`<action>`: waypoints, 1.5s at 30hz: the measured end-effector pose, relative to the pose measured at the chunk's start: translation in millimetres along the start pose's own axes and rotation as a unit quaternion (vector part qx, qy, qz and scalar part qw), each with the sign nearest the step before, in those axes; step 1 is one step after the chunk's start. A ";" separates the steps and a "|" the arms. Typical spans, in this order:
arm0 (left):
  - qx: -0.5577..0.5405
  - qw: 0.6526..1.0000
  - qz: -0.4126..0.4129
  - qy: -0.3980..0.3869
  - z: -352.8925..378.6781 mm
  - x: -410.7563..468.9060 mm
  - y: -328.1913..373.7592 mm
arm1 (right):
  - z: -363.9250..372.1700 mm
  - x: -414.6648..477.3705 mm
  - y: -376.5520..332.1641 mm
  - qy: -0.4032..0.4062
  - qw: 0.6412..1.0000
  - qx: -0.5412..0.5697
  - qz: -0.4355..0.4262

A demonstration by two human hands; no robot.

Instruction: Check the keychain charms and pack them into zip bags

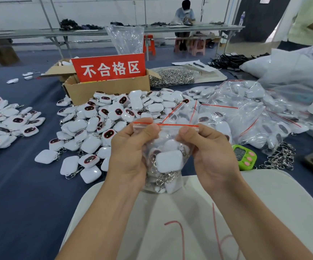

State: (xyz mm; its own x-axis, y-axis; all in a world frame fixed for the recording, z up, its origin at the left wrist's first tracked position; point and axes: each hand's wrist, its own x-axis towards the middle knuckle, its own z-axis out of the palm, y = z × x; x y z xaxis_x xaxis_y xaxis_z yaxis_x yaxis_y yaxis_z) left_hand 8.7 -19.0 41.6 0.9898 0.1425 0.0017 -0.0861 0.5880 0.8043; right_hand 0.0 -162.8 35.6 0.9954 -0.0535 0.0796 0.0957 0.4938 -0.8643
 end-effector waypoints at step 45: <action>-0.056 0.991 -0.088 0.082 -18.4 20.8 -5.4 | -7.7 1.6 27.2 -0.134 0.948 -0.286 0.047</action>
State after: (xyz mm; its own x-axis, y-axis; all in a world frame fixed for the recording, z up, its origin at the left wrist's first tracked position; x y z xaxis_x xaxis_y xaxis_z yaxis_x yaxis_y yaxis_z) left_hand 27.6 -4.5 26.4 0.9596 0.1523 -0.2367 0.0647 0.6991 0.7120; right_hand 4.2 -156.1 8.5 0.9728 0.2272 0.0451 0.0623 -0.0692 -0.9957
